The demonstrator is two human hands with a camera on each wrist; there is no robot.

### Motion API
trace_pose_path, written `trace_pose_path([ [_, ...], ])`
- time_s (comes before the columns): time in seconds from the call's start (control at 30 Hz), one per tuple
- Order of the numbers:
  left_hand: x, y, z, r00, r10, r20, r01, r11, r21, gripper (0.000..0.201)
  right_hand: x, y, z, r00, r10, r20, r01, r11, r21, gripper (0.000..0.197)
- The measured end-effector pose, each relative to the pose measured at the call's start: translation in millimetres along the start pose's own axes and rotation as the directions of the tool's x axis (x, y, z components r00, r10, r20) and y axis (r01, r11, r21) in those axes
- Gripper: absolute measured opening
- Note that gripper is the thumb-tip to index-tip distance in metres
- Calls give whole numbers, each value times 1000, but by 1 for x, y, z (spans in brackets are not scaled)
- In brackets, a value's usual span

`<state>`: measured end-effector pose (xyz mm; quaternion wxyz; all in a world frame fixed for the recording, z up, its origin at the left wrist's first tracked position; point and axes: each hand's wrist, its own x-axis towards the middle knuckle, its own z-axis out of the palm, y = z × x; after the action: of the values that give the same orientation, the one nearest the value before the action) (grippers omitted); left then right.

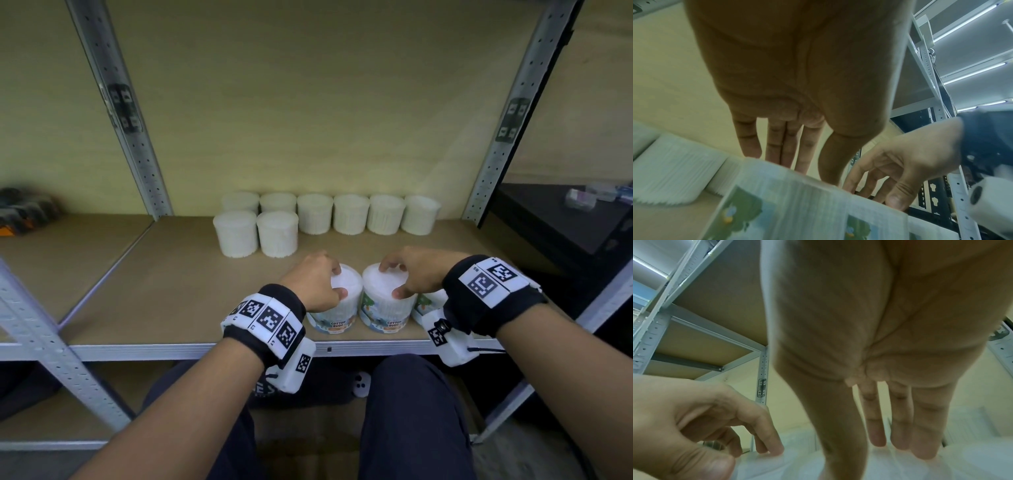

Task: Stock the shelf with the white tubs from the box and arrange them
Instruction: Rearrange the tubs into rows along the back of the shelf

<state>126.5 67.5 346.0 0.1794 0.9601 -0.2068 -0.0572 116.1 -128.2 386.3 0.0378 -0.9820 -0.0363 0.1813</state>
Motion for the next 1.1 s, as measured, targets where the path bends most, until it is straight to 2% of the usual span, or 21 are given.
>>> trace_pose_path([
  [0.17, 3, -7, -11, 1000, 17, 7, -16, 997, -72, 50, 4, -5, -10, 1000, -6, 29, 7, 1000, -13, 52],
  [0.33, 7, -30, -37, 996, -27, -87, 13, 986, -164, 46, 21, -17, -23, 995, -70, -73, 77, 993, 91, 42],
  [0.47, 13, -64, -57, 989, -94, -114, 76, 985, -153, 42, 47, -38, -31, 983, -114, -142, 138, 976, 167, 35],
  [0.67, 34, -121, -82, 968, -219, -126, 203, 971, -126, 42, 92, -85, -46, 952, -209, -223, 242, 962, 131, 33],
  [0.87, 64, -166, -98, 954, -274, -124, 265, 960, -87, 44, 144, -129, -61, 947, -257, -194, 272, 961, 56, 38],
  [1.1, 97, -195, -98, 951, -293, -94, 289, 956, -50, 49, 195, -158, -69, 971, -210, -111, 203, 976, -73, 53],
])
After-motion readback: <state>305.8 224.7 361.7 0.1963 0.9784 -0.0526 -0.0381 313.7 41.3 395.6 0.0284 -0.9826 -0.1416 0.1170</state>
